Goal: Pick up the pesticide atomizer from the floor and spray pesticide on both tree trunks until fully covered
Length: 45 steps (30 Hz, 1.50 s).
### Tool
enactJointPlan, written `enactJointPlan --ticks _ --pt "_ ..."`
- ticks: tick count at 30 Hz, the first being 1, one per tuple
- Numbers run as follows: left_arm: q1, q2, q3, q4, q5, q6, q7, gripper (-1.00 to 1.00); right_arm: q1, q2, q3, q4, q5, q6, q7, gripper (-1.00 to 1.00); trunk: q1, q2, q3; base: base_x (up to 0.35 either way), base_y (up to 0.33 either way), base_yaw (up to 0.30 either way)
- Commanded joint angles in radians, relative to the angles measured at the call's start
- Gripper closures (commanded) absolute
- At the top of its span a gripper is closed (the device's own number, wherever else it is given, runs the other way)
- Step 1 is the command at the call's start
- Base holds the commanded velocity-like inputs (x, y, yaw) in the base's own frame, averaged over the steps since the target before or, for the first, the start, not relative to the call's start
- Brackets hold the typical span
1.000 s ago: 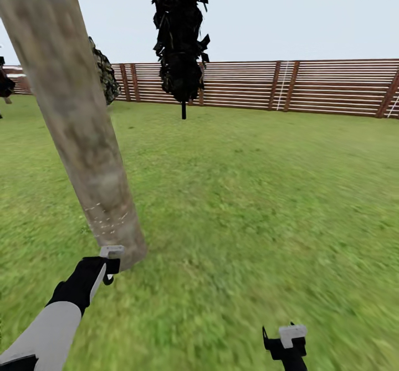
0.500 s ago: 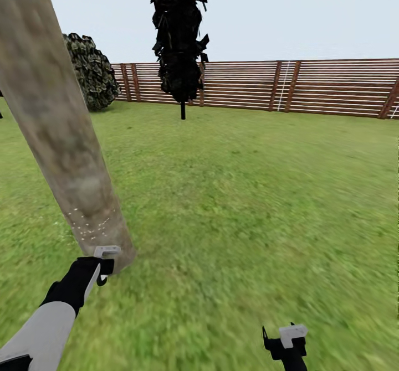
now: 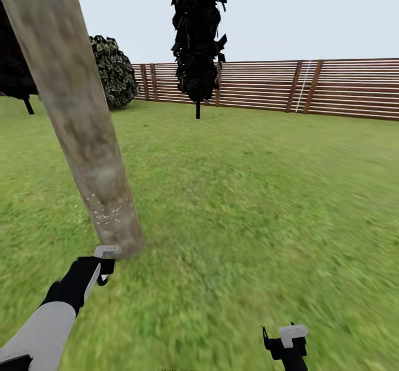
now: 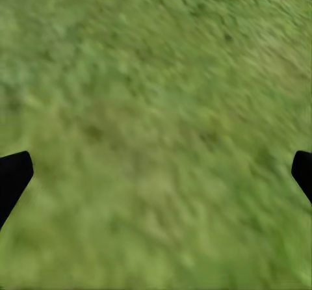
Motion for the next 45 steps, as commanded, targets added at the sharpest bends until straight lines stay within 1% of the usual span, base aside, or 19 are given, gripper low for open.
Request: enactJointPlan --ticks 1,4,6,8,10,12,14,15,16,17,19,23,25,28,31,34,38,41,45 --pt "-0.001 -0.001 0.003 -0.003 -0.005 0.005 -0.003 1.0 -0.001 0.0 -0.004 0.002 0.011 -0.003 -0.007 -1.0 0.0 0.0 -0.001 -0.005 -0.004 0.279" --pt "-0.014 -0.015 0.004 -0.005 -0.002 0.011 -0.003 1.0 -0.001 0.0 -0.003 0.002 0.011 -0.003 -0.007 -1.0 0.0 0.0 -0.001 -0.002 -0.001 0.279" --pt "-0.05 -0.08 -0.001 -0.007 -0.009 0.015 -0.003 1.0 -0.001 0.0 -0.004 0.001 0.01 -0.003 -0.007 -1.0 0.0 0.0 -0.001 0.0 0.0 0.27" --pt "-0.085 -0.102 -0.002 -0.006 -0.013 0.025 -0.003 1.0 -0.001 0.0 -0.005 0.001 0.009 -0.003 -0.007 -1.0 0.0 0.0 -0.001 0.0 0.0 0.176" --pt "-0.13 -0.114 -0.002 -0.007 -0.013 0.072 -0.004 1.0 -0.001 -0.001 -0.005 0.001 0.009 -0.003 -0.007 -1.0 0.0 0.0 -0.001 0.0 0.0 0.055" --pt "-0.159 -0.107 -0.002 -0.008 -0.014 0.11 -0.004 1.0 -0.001 -0.001 -0.005 0.001 0.009 -0.003 -0.007 -1.0 0.0 0.0 -0.001 0.0 0.0 0.016" --pt "-0.181 -0.079 0.003 -0.009 -0.015 0.125 -0.005 1.0 -0.001 -0.001 -0.005 0.001 0.009 -0.003 -0.007 -1.0 0.0 0.0 -0.001 0.0 0.0 0.005" --pt "-0.19 0.011 0.006 -0.008 -0.008 0.135 -0.008 1.0 -0.001 -0.002 -0.005 0.001 0.009 -0.003 -0.008 -1.0 0.0 0.0 -0.001 0.0 0.0 0.0" --pt "-0.19 0.031 0.006 -0.008 -0.007 0.137 -0.009 1.0 -0.001 -0.002 -0.005 0.001 0.009 -0.003 -0.008 -1.0 0.0 0.0 -0.001 0.0 0.0 0.0" --pt "-0.189 0.037 0.004 -0.008 -0.007 0.137 -0.009 1.0 -0.001 -0.002 -0.005 0.001 0.009 -0.003 -0.008 -1.0 0.0 0.0 -0.001 0.0 0.0 0.0" --pt "-0.193 0.035 0.0 -0.008 -0.008 0.138 -0.008 1.0 -0.001 -0.002 -0.005 0.001 0.009 -0.003 -0.008 -1.0 0.0 0.0 -0.001 0.0 0.0 0.0" --pt "-0.233 -0.044 -0.006 -0.008 -0.015 0.161 -0.004 1.0 -0.001 -0.003 -0.006 0.001 0.009 -0.003 -0.008 -1.0 0.0 0.0 -0.001 0.0 0.0 0.0" --pt "-0.243 -0.054 -0.006 -0.008 -0.016 0.173 -0.005 1.0 -0.001 -0.004 -0.005 0.001 0.009 -0.003 -0.008 -1.0 0.0 0.0 -0.001 0.0 0.0 0.0" --pt "-0.246 -0.041 -0.006 -0.019 -0.017 0.193 -0.005 1.0 -0.001 -0.004 -0.005 0.001 0.009 -0.003 -0.007 -1.0 0.0 0.0 -0.001 0.0 0.0 0.0" --pt "-0.234 -0.009 -0.008 -0.106 -0.016 0.227 -0.007 1.0 -0.001 -0.004 -0.005 0.001 0.009 -0.003 -0.007 -1.0 0.0 0.0 -0.001 0.179 -0.005 0.0" --pt "-0.23 -0.01 -0.013 -0.134 -0.016 0.264 -0.005 1.0 -0.001 -0.004 -0.005 0.001 0.009 -0.003 -0.007 -1.0 0.0 0.0 -0.001 0.294 -0.073 0.0" --pt "-0.229 -0.014 -0.012 -0.134 -0.014 0.264 -0.005 1.0 -0.001 -0.002 -0.005 0.001 0.009 -0.003 -0.007 -1.0 0.0 0.0 -0.001 0.215 -0.198 0.085" --pt "-0.228 -0.015 -0.044 -0.134 -0.014 0.264 -0.005 1.0 -0.001 -0.002 -0.005 0.001 0.009 -0.003 -0.007 -1.0 0.0 0.0 -0.001 0.06 -0.259 0.244" --pt "-0.227 -0.015 -0.059 -0.134 -0.015 0.264 -0.005 1.0 -0.001 -0.002 -0.005 0.001 0.009 -0.003 -0.007 -1.0 0.0 0.0 -0.001 0.007 -0.272 0.273"
